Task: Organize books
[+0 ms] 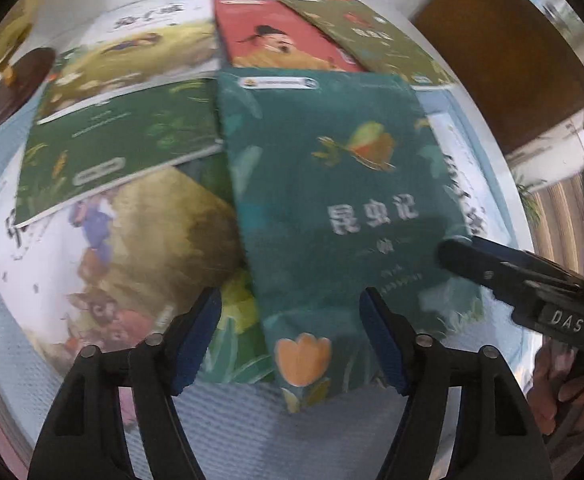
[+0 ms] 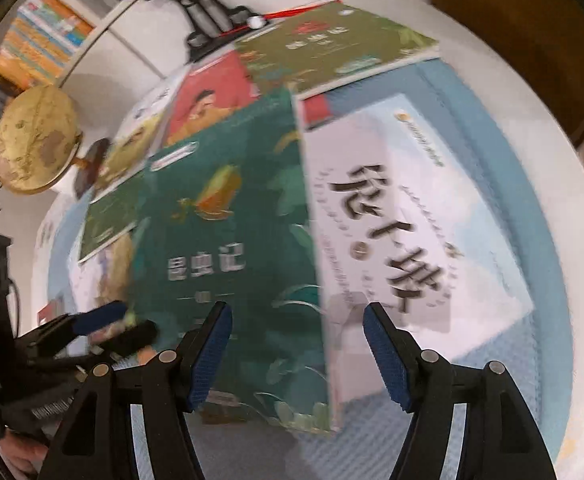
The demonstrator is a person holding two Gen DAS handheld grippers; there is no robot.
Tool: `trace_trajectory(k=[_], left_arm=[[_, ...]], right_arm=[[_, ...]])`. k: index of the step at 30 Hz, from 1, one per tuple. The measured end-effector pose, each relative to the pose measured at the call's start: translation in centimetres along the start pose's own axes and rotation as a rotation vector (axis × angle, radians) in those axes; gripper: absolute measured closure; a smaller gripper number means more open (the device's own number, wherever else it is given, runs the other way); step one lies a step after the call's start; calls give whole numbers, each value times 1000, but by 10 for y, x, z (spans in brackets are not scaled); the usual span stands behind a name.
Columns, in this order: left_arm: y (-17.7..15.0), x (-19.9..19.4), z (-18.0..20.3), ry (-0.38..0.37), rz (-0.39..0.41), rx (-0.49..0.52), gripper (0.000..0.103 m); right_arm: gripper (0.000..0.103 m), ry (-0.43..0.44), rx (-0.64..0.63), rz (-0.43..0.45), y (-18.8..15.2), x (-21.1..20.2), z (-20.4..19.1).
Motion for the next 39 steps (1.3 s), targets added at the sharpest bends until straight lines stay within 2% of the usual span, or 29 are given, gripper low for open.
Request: trace_trajectory(k=[1, 5, 8, 12, 15, 17, 22, 26, 31, 33, 39], left_arm=[[-3, 3, 4, -37, -26, -13, 47], [-14, 1, 13, 9, -24, 39, 49], [-30, -1, 17, 6, -46, 55, 49], [-69, -6, 23, -15, -97, 71, 49], [-92, -3, 20, -53, -129, 48, 49], [-98, -2, 15, -75, -124, 33, 49], [-87, 1, 12, -121, -138, 15, 49], [-74, 5, 10, -185, -133, -25, 49], [-67, 6, -2, -301, -131, -111, 49], [-67, 2, -6, -308, -129, -119, 49], [-55, 9, 7, -267, -134, -64, 45]], right_arm=[[35, 13, -7, -9, -1, 2, -4], [34, -16, -59, -23, -7, 3, -12], [34, 28, -14, -43, -18, -1, -8], [34, 86, 12, -85, -50, -9, -6], [34, 139, 39, -160, -88, -9, -3], [36, 185, 54, -121, -103, -17, 3], [39, 329, 201, -97, -106, -21, 27], [39, 368, 165, -98, -105, -22, 27], [39, 414, 162, -91, -104, -23, 33], [39, 416, 149, -89, -100, -22, 30], [39, 414, 105, -82, -84, -13, 19]])
Point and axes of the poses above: each gripper's, at about its wrist camera, not at the fingertips, and x roughly the way its jaws point, z to its right, y to its top, the point moved 6 cm from there along x, roughly the way its jaws point, and after that the axes turned 1 degree about x, right-handed, at the moved point
